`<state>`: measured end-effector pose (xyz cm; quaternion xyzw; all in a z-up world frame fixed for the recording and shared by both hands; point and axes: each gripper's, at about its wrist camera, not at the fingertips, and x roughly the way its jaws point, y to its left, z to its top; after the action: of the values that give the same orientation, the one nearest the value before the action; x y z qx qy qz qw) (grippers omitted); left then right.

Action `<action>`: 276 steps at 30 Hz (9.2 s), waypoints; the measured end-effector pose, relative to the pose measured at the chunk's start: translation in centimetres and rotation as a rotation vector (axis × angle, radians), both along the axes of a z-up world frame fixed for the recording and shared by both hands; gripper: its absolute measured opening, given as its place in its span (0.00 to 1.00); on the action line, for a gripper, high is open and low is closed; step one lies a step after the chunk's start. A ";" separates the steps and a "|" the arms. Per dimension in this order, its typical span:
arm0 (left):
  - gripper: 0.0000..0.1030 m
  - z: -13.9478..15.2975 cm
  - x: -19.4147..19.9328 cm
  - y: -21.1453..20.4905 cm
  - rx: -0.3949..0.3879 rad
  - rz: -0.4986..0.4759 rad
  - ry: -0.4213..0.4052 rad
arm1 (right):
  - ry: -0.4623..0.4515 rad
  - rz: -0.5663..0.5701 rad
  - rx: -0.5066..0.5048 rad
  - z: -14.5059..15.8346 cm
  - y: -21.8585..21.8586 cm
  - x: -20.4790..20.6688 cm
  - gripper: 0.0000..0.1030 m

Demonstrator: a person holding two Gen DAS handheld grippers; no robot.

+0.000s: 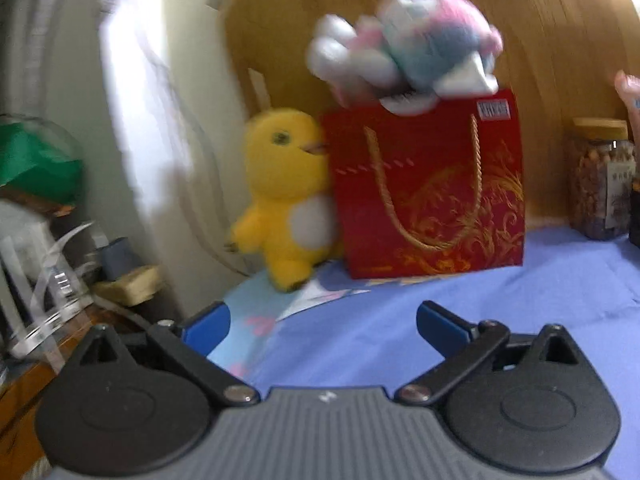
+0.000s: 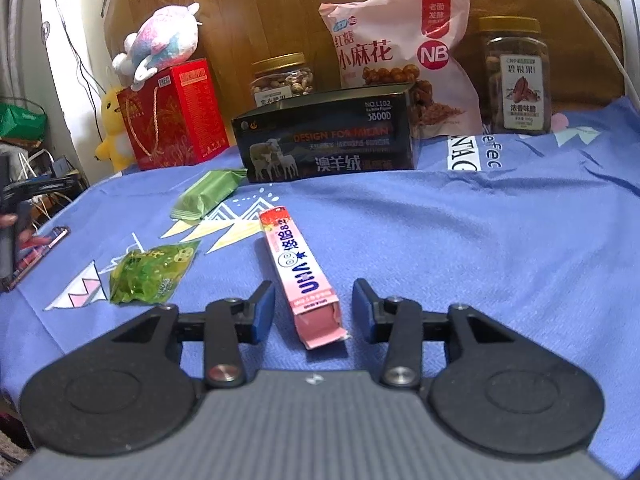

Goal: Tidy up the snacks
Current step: 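Move the left gripper to the pink candy box while the right gripper withdraws, then grasp the pink candy box with the left gripper and lift it, then carry the pink candy box in the left gripper over the tin box, then lower the pink candy box into the tin and open the left gripper, then move the left gripper to the green peanut candy bag on the cloth, then grasp the green peanut candy bag with the left gripper and lift it, then carry the green bag in the left gripper over the tin box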

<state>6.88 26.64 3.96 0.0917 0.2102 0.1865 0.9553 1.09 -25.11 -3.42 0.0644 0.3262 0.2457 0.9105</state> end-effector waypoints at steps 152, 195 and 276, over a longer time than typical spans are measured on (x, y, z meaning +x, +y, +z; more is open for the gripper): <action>0.27 -3.8 -6.6 -17.6 -0.685 -0.542 0.296 | 0.070 0.186 0.007 0.8 9.6 0.1 0.50; 0.34 -2.7 -5.9 -18.6 -0.875 -0.552 0.264 | 0.023 0.187 0.033 0.6 10.2 -0.6 0.65; 0.13 5.3 7.4 -23.7 -0.710 -0.821 0.107 | -0.061 0.036 0.211 5.6 4.2 10.6 0.07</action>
<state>14.23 2.95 9.28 -0.1527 0.2554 -0.2894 0.9098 11.66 -20.94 2.19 0.1464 0.2716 0.2968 0.9037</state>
